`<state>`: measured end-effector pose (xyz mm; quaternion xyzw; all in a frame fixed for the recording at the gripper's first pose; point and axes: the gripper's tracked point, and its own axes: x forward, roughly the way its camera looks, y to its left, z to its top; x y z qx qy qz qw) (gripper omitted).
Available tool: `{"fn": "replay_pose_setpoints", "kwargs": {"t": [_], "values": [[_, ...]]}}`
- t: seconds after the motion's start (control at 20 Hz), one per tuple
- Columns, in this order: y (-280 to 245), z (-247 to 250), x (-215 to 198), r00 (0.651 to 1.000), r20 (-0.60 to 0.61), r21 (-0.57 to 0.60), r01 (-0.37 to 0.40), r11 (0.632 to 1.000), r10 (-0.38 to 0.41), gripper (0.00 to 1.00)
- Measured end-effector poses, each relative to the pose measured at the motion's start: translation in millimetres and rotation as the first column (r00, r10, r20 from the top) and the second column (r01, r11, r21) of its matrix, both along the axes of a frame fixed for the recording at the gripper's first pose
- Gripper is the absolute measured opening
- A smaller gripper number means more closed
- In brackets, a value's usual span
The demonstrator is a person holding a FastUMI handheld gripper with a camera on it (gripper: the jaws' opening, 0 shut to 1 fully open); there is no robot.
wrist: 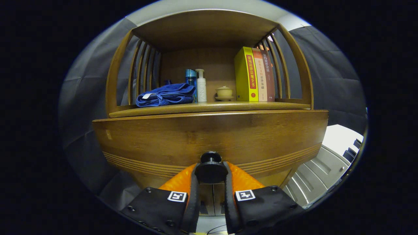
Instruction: Pull open the drawer, take out the items inside it, and place them on the countertop above the cabinet.
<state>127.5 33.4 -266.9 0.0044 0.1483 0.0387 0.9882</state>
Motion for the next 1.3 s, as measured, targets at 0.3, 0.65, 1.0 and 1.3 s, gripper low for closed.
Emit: {"fn": "replay_pose_setpoints", "kwargs": {"t": [0.3, 0.65, 1.0, 1.3], "values": [[-2, 2, -22, 1.0, 0.003, 0.019, 0.011, 1.0, -0.011, 0.41], [-6, 6, -60, 1.0, -0.005, 0.025, 0.006, 1.0, -0.006, 0.41], [-9, 8, -89, 1.0, -0.021, 0.035, 0.009, 0.999, -0.009, 0.41], [-11, 0, -104, 0.999, -0.045, 0.038, 0.012, 0.999, -0.01, 0.41]]}}
